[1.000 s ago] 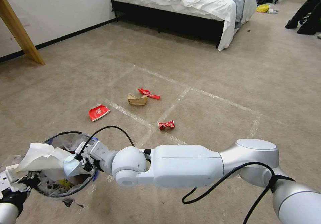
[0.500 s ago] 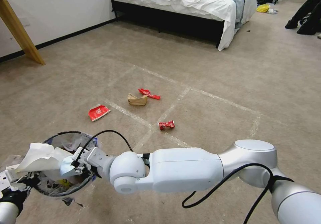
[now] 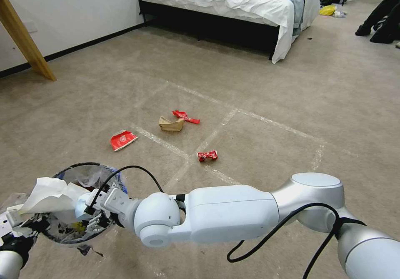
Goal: Pick up the trash bin and place the garbage on the floor into it.
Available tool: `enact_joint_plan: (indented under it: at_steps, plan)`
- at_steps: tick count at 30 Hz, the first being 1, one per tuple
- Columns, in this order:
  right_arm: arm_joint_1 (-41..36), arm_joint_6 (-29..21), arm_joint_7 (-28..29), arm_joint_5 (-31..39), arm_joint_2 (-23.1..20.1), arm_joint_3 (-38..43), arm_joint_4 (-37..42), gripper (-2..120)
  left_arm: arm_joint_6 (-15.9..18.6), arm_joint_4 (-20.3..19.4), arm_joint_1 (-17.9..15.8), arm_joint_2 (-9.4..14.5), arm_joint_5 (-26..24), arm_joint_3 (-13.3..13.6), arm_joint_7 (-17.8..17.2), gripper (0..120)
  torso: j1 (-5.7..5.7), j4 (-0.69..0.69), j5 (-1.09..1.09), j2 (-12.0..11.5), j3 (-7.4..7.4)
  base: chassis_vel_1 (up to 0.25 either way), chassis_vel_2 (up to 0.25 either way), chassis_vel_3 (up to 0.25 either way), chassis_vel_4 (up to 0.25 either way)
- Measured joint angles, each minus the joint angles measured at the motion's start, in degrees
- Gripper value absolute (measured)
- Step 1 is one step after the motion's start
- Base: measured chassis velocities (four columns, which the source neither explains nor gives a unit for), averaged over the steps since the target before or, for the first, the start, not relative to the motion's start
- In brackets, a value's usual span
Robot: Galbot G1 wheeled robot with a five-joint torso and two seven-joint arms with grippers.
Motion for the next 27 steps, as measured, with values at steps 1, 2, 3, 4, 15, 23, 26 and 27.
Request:
enact_joint_plan:
  at_steps: [1, 2, 3, 4, 15, 23, 26, 27]
  plan:
    - [0.1, -0.4, 0.4, 0.3, -0.2, 0.3, 0.6, 92, 0.0, 0.0, 0.0, 0.1, 0.0, 0.0, 0.0, 1, 0.0, 0.0, 0.01, 0.0, 0.0, 0.0, 0.0, 0.0, 0.0]
    - [0.2, -0.5, 0.6, 0.4, -0.3, 0.5, 1.0, 92, 0.0, 0.1, 0.0, 0.1, 0.0, 0.0, 0.0, 1, 0.0, 0.0, 0.01, 0.0, 0.0, 0.0, 0.0, 0.0, 0.0]
    - [0.3, -0.7, 0.8, 0.5, -0.5, 0.9, 1.4, 92, 0.0, 0.2, -0.1, 0.0, 0.0, 0.0, 0.0, 1, 0.0, 0.0, 0.01, 0.0, 0.0, 0.0, 0.0, 0.0, 0.0]
    - [0.3, -0.7, 0.8, 0.5, -0.5, 0.9, 1.4, 92, 0.0, 0.2, -0.1, 0.0, 0.0, 0.0, 0.0, 1, 0.0, 0.0, 0.01, 0.0, 0.0, 0.0, 0.0, 0.0, 0.0]
    - [0.8, -1.1, 1.3, 1.0, -1.0, 2.4, 2.8, 92, 0.0, 0.5, -0.2, 0.0, 0.2, 0.1, 0.0, 1, 0.0, 0.0, 0.01, 0.0, 0.0, 0.0, 0.0, 0.0, 0.0]
    - [0.6, -1.1, 1.4, 1.0, -1.1, 3.0, 3.3, 92, 0.1, 0.8, -0.2, 0.0, 0.4, 0.1, 0.0, 1, 0.0, 0.0, 0.01, 0.0, 0.0, 0.0, 0.0, 0.0, 0.0]
    - [0.6, -1.1, 1.4, 1.0, -1.1, 3.1, 3.5, 92, 0.1, 0.8, -0.2, 0.0, 0.4, 0.1, 0.0, 1, 0.0, 0.0, 0.01, 0.0, 0.0, 0.0, 0.0, 0.0, 0.0]
    - [0.6, -1.1, 1.4, 1.0, -1.2, 3.3, 3.7, 92, 0.1, 0.8, -0.2, 0.0, 0.4, 0.1, 0.0, 1, 0.0, 0.0, 0.01, 0.0, 0.0, 0.0, 0.0, 0.0, 0.0]
